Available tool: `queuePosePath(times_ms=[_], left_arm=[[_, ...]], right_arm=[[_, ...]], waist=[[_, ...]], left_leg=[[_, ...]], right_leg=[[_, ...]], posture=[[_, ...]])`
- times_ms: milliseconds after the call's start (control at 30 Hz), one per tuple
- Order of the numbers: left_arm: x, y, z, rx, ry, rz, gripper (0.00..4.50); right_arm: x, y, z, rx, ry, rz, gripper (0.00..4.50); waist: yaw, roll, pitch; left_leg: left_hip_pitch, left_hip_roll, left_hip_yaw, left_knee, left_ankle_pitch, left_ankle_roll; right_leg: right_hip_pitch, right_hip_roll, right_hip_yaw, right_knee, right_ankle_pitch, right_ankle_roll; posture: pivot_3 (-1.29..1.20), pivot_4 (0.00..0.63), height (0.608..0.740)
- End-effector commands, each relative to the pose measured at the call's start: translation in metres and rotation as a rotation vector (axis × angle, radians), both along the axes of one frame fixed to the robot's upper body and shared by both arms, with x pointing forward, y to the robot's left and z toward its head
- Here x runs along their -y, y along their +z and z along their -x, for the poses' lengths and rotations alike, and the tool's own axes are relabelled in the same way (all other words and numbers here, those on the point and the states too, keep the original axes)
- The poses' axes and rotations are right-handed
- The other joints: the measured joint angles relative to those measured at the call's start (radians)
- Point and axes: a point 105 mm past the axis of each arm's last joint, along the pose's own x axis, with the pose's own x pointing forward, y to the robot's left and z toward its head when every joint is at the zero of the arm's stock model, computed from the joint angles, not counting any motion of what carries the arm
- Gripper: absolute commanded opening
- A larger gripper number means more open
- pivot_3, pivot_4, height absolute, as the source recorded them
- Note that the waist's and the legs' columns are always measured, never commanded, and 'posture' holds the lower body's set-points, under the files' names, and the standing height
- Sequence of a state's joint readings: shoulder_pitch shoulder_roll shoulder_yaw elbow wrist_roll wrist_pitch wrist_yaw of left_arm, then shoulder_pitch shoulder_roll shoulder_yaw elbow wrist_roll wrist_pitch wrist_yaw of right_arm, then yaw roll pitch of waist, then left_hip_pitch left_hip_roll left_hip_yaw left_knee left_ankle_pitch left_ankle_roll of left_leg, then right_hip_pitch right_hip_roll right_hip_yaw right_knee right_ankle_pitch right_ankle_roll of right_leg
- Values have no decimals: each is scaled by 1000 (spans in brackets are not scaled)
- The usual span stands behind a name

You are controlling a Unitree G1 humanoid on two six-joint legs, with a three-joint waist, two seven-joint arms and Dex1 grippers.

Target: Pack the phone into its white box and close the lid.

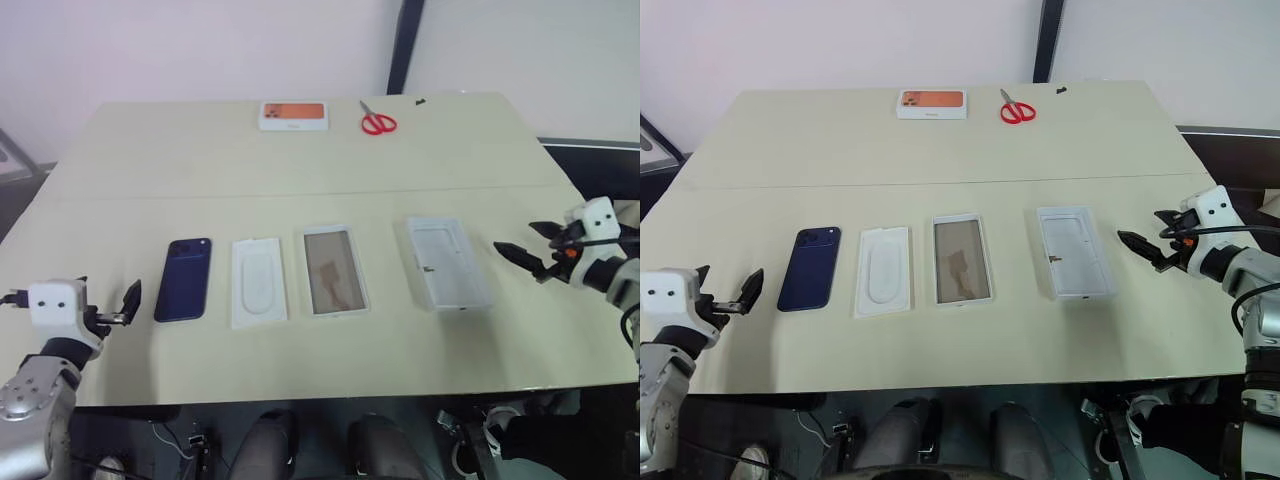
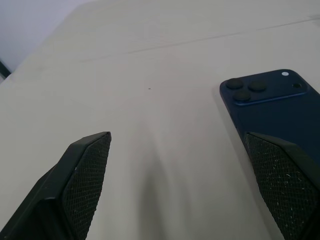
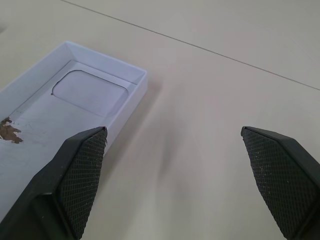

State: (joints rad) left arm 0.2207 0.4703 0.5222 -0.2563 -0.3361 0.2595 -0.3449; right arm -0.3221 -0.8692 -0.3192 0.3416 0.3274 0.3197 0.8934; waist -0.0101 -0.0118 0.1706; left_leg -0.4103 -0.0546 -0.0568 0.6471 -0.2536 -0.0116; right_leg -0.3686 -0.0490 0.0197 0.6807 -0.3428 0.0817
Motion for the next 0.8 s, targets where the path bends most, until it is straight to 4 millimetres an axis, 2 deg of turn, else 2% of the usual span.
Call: queuePosePath(times_ms=[33,333,467,600,667,800], left_arm=[[2,11,1,32,-7,-24,4485],[5,6,8,27,-14,-5,4485],[12,9,5,46,-41,36,4485],[26,13,-3,43,-99,86,4485],[36,8,-7,14,-144,111,4485],[54,6,-13,-30,-217,172,4485]], right_arm=[[-5,8,-4,32,22,16,4500],[-19,6,-9,42,59,18,4500],[-34,8,-12,62,92,18,4500],[-57,14,-13,99,150,24,4500],[-72,17,-13,121,183,28,4500],[-113,33,-7,176,276,9,4500]], waist=[[0,0,0],[0,0,0],[0,0,0],[1,0,0],[0,0,0],[0,0,0]], left_leg=[[0,0,0,0,0,0],[0,0,0,0,0,0],[0,0,0,0,0,0],[0,0,0,0,0,0],[0,0,0,0,0,0],[0,0,0,0,0,0]], right_leg=[[0,0,0,0,0,0],[0,0,0,0,0,0],[0,0,0,0,0,0],[0,0,0,0,0,0],[0,0,0,0,0,0],[0,0,0,0,0,0]], posture=[[0,150,740],[0,150,740],[0,150,740],[0,150,740],[0,150,740],[0,150,740]])
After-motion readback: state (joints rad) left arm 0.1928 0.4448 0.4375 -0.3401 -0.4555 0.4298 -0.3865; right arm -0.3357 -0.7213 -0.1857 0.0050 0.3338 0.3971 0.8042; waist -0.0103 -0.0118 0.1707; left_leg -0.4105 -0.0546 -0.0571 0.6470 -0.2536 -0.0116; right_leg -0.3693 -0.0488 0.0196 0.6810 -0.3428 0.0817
